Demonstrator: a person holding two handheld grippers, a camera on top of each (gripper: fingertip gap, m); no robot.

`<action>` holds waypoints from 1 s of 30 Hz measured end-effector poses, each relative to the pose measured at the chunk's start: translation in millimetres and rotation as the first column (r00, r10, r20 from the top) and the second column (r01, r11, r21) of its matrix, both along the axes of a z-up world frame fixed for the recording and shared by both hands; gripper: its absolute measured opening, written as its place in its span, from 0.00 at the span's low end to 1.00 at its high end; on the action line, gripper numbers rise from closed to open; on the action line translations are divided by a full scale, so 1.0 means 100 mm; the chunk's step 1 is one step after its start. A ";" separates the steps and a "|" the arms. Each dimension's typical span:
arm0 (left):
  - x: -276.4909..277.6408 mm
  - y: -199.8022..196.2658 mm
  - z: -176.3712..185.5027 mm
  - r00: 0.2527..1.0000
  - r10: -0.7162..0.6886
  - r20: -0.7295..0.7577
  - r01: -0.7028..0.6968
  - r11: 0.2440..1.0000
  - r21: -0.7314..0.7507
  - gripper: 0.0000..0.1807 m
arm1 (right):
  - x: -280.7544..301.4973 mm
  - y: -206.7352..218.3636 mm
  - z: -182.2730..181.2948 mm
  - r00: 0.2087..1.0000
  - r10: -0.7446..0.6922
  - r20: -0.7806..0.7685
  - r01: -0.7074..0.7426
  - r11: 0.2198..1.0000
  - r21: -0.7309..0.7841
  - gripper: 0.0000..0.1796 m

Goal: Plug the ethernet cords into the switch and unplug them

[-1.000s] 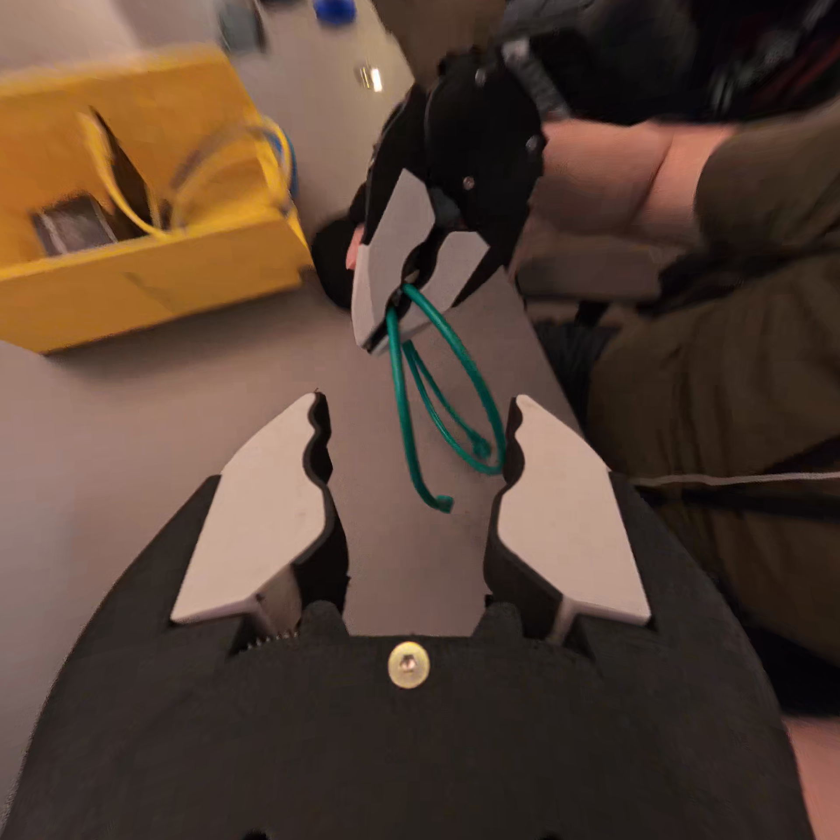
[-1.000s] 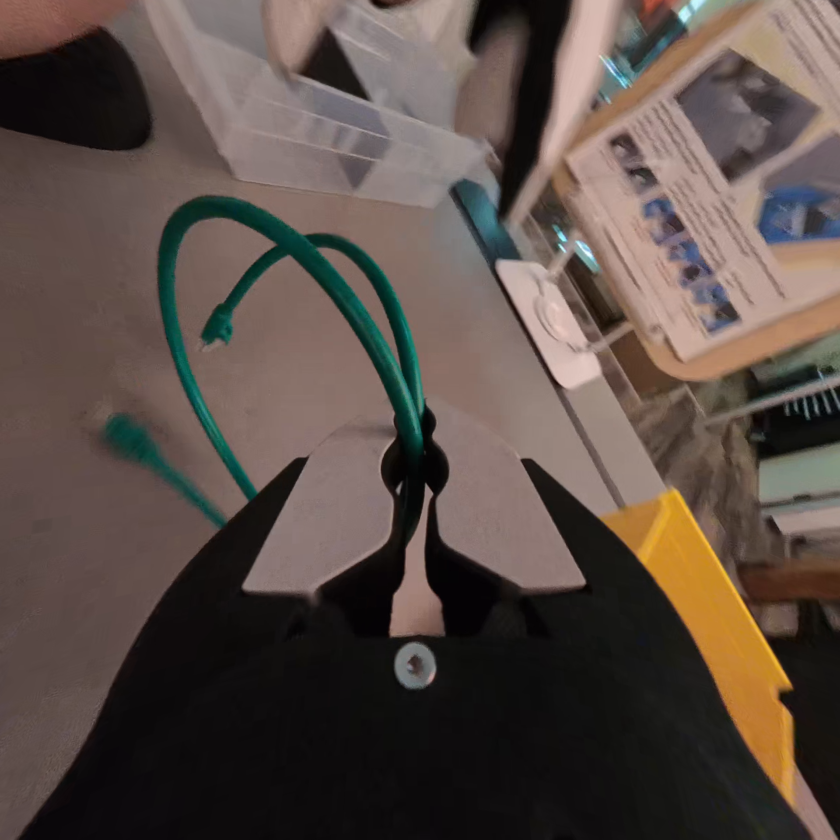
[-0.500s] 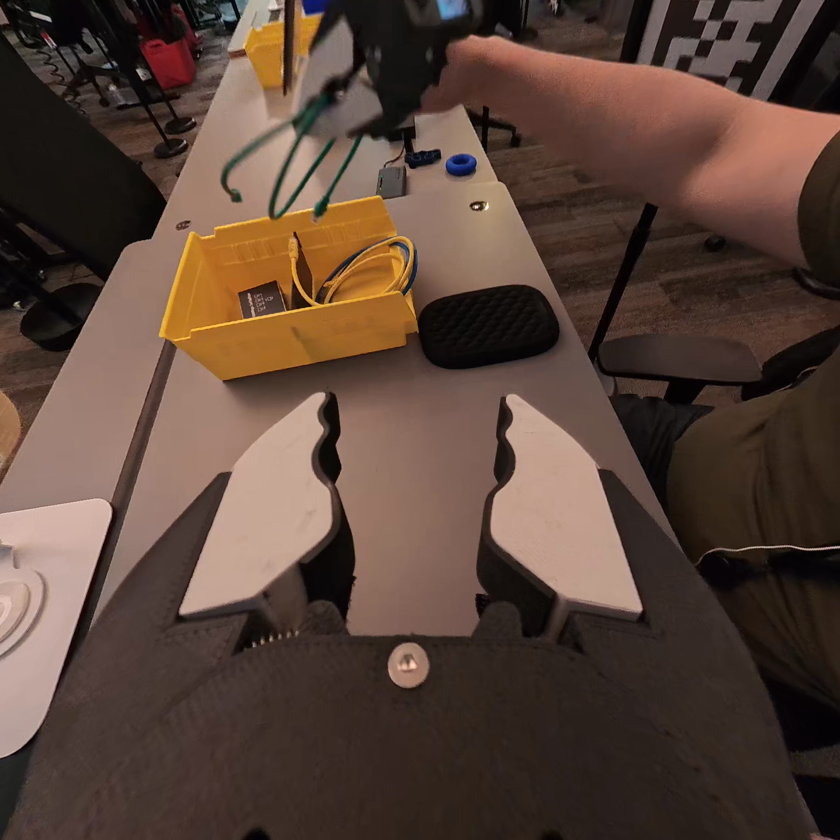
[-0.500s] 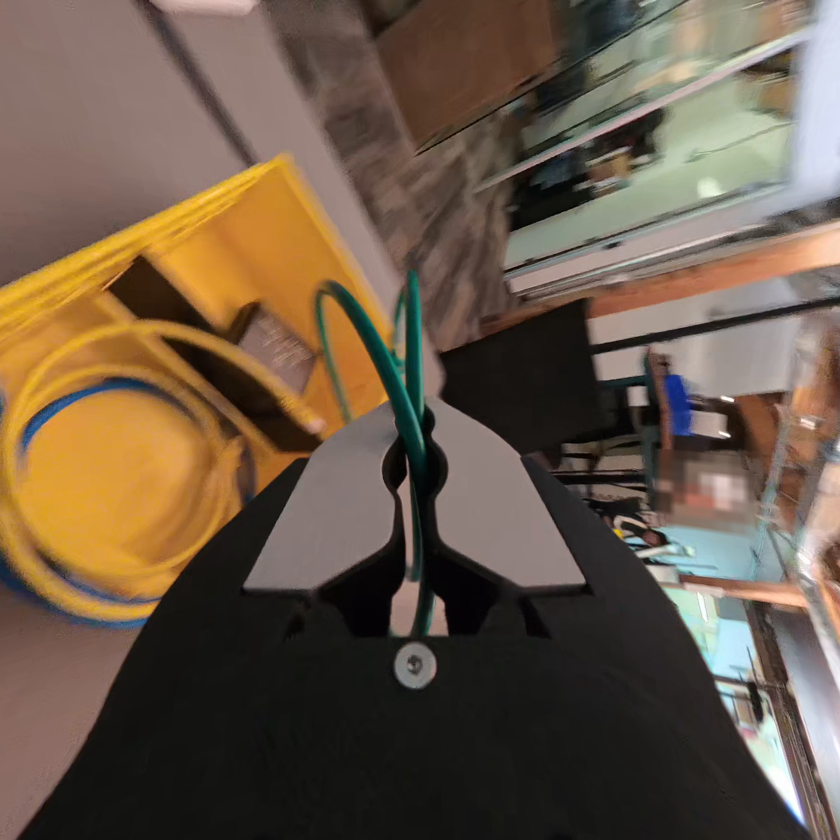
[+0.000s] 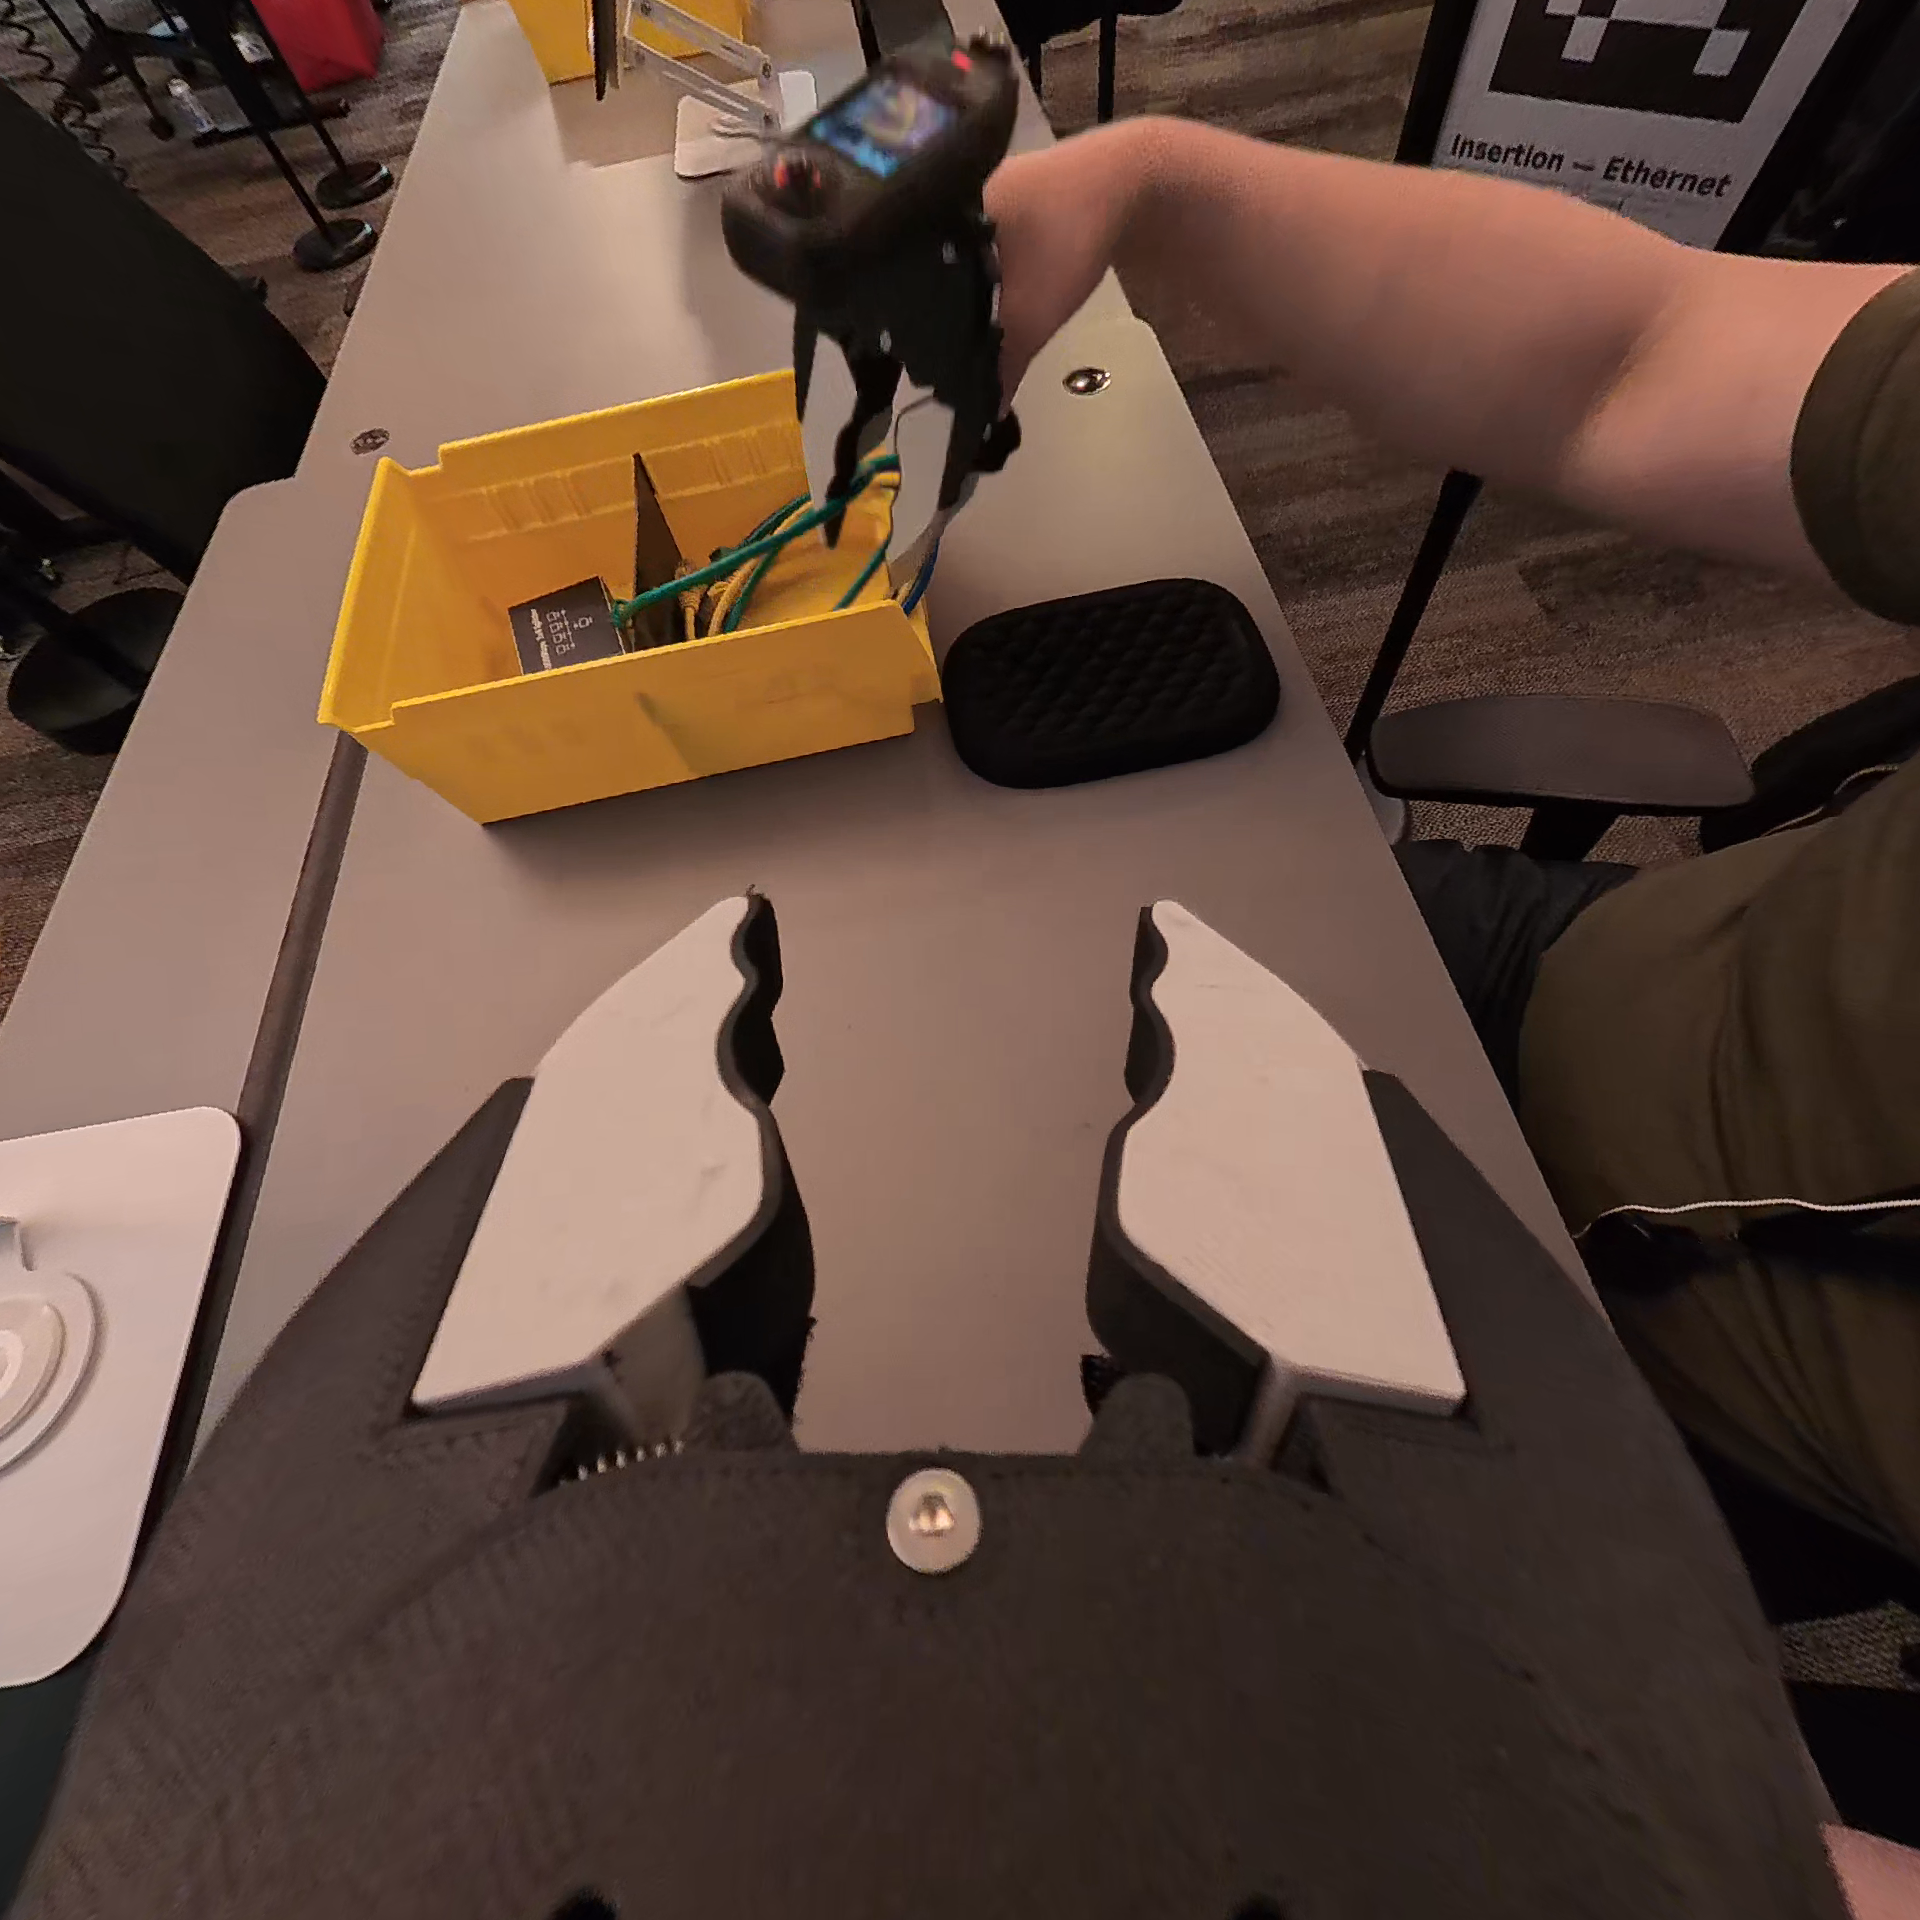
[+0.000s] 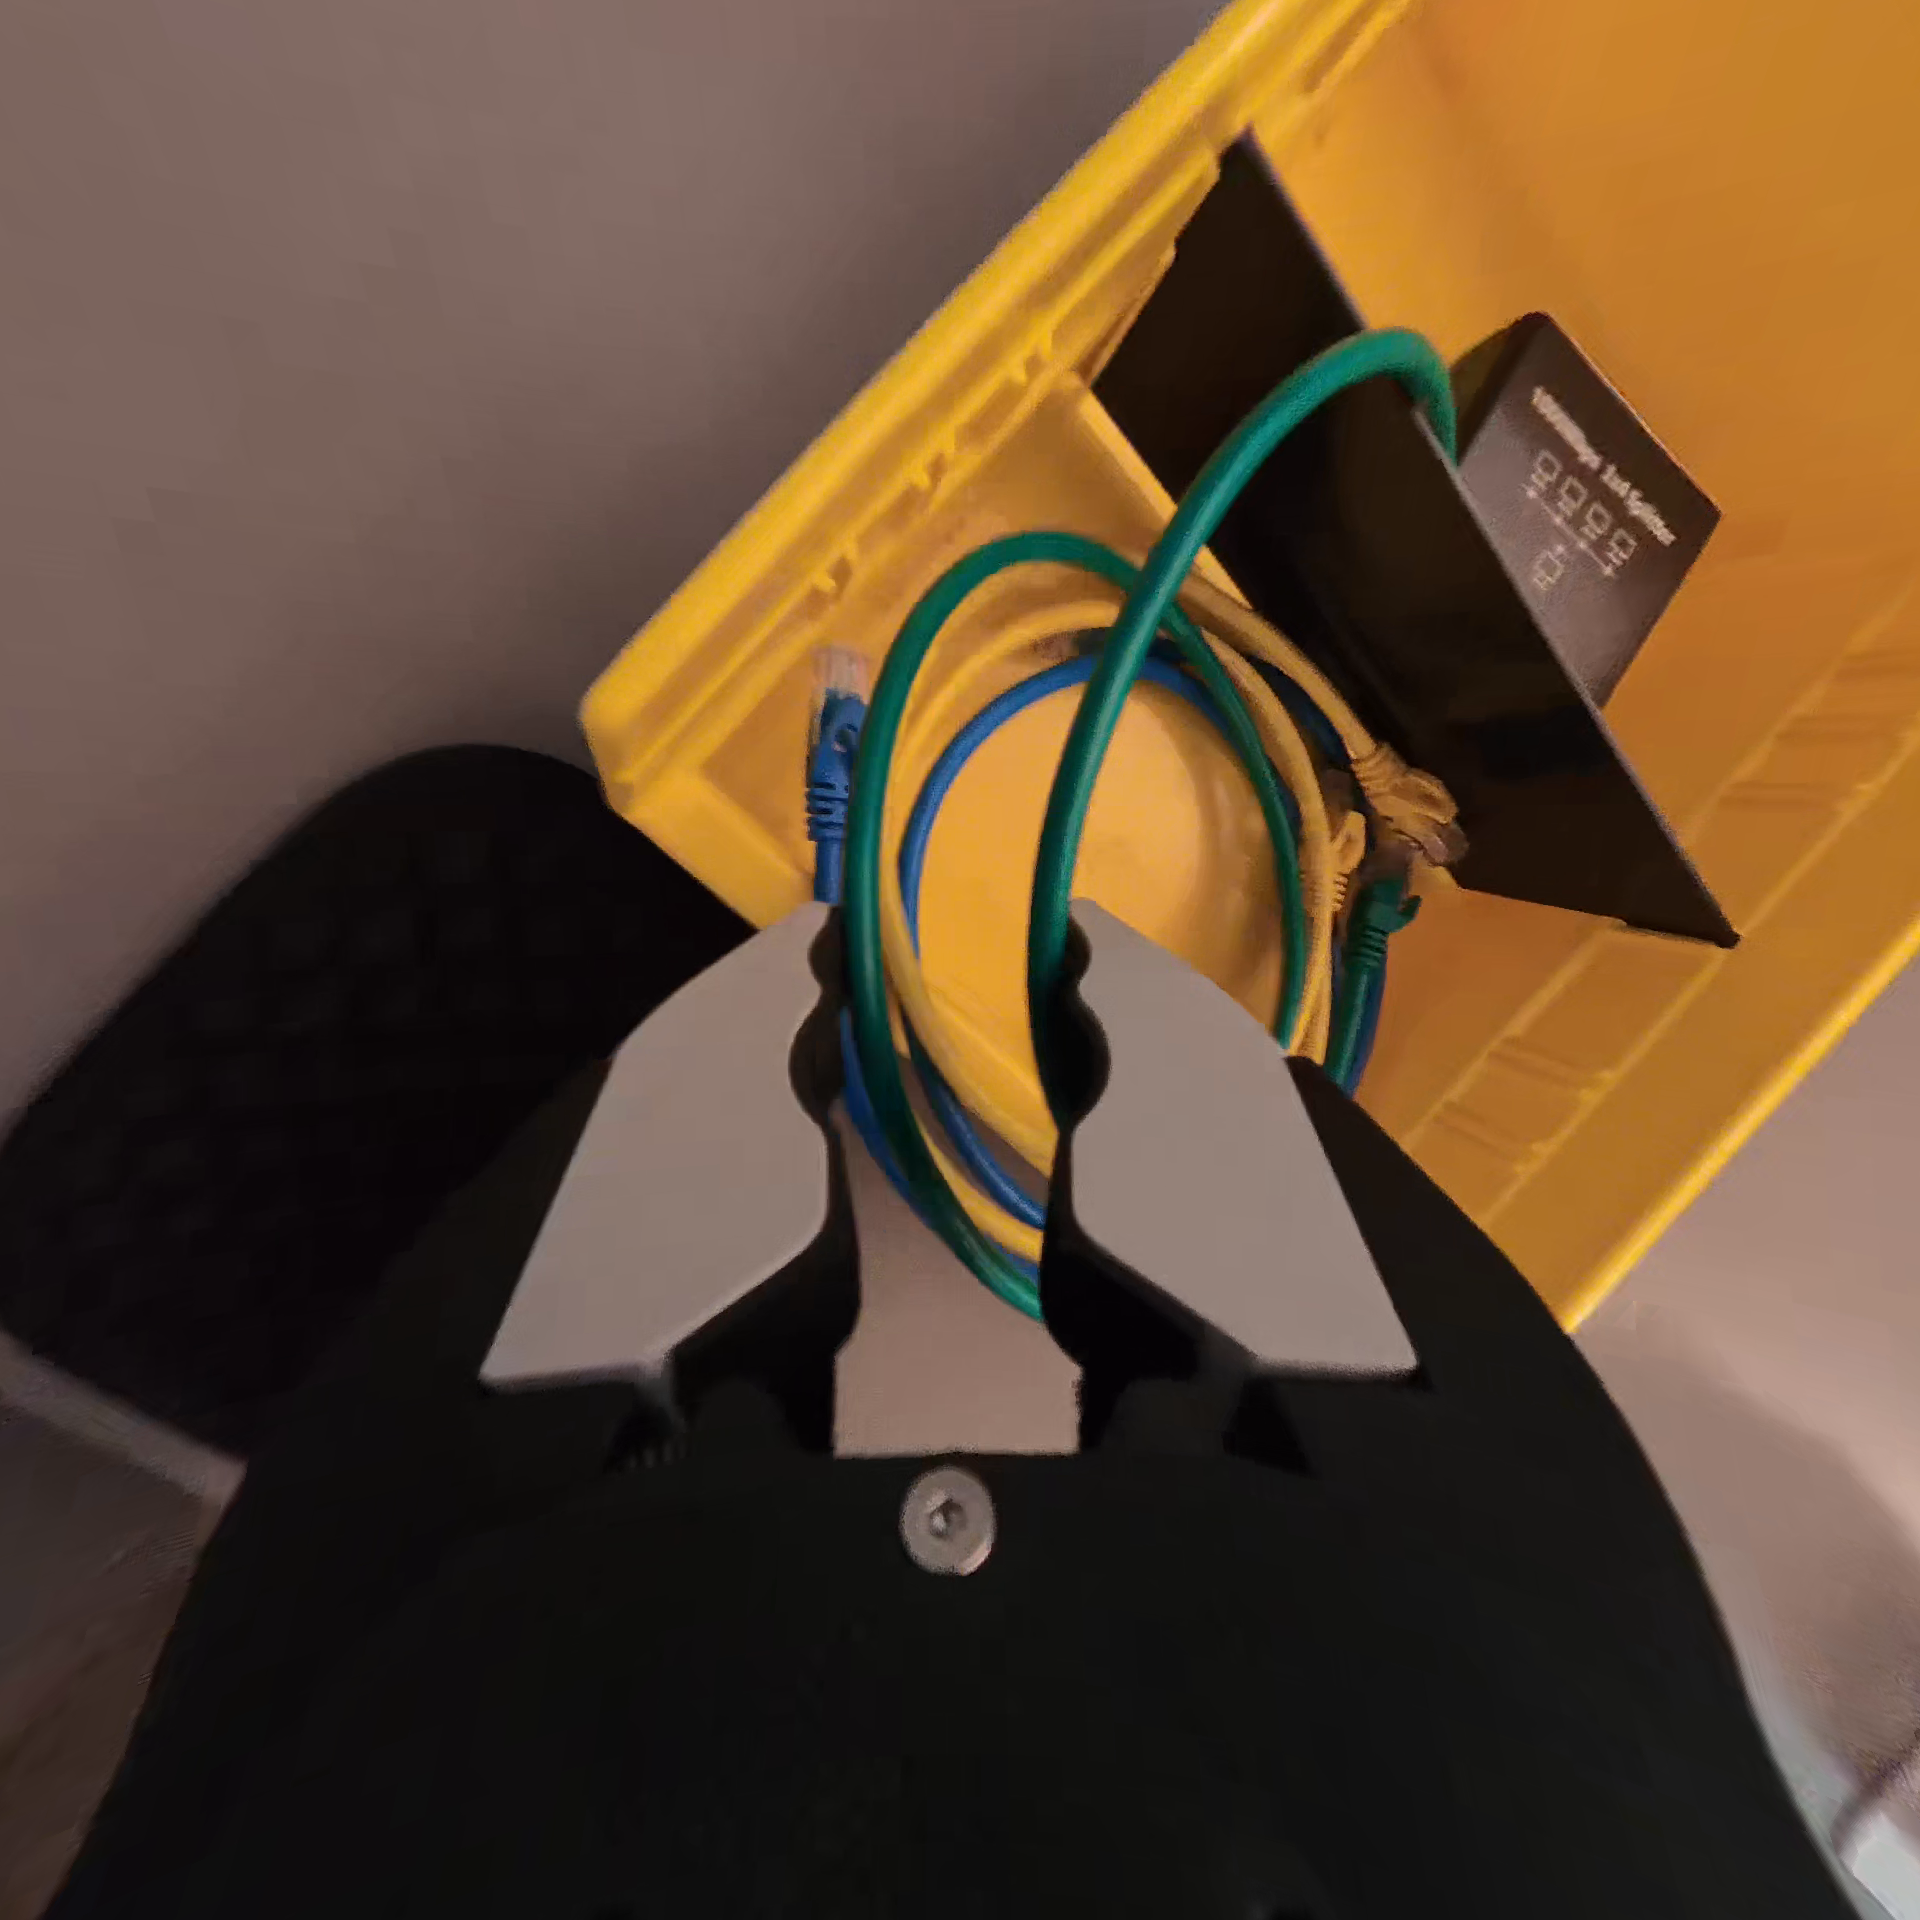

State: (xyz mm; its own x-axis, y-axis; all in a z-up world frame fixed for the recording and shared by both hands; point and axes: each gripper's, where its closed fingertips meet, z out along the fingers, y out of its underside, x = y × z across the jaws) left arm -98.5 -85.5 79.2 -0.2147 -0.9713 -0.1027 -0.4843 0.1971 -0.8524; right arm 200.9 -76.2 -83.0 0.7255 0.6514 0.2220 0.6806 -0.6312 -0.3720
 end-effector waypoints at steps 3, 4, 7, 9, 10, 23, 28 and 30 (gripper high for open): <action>-0.01 -0.01 0.00 1.000 -0.005 -0.001 0.005 1.000 0.005 0.36 | -0.10 -0.08 0.25 0.988 0.037 -0.147 -0.035 0.999 0.015 0.26; -0.02 -0.01 0.00 1.000 -0.006 -0.002 0.006 1.000 0.006 0.36 | -0.17 -0.18 0.32 0.975 0.066 -0.213 -0.069 0.998 -0.007 0.28; -0.02 0.00 -0.01 1.000 -0.004 -0.008 0.004 1.000 0.008 0.36 | -0.23 -0.24 0.55 0.937 0.128 -0.326 -0.131 0.991 0.012 0.28; -0.01 0.00 -0.02 1.000 -0.002 -0.013 0.002 1.000 0.008 0.36 | -0.32 -0.25 0.71 0.890 0.161 -0.428 -0.176 0.984 0.003 0.26; 0.00 0.00 -0.03 1.000 -0.002 -0.016 0.002 1.000 0.009 0.36 | -0.30 -0.14 0.78 0.890 0.156 -0.428 -0.153 0.987 0.040 0.26; 0.08 0.16 -0.28 0.995 0.028 -0.096 -0.028 1.000 -0.003 0.34 | 0.16 1.04 0.24 1.000 -0.011 -0.004 0.011 0.987 -0.159 0.21; 0.10 0.22 -0.38 0.991 0.036 -0.126 -0.035 0.999 0.012 0.34 | -0.08 1.16 0.37 0.975 0.221 0.016 -0.221 0.975 -0.008 0.21; 0.11 0.24 -0.42 0.989 0.043 -0.141 -0.041 0.999 0.018 0.34 | -0.11 1.12 0.24 0.963 0.262 0.057 -0.258 0.964 -0.068 0.21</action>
State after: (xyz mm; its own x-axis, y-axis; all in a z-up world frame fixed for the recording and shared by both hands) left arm -88.0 -61.3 37.4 -0.1867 -0.9784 -0.0887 -0.6075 0.1860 -0.7722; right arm 190.3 35.5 -58.9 0.5151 0.8289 0.2183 0.8454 -0.4493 -0.2889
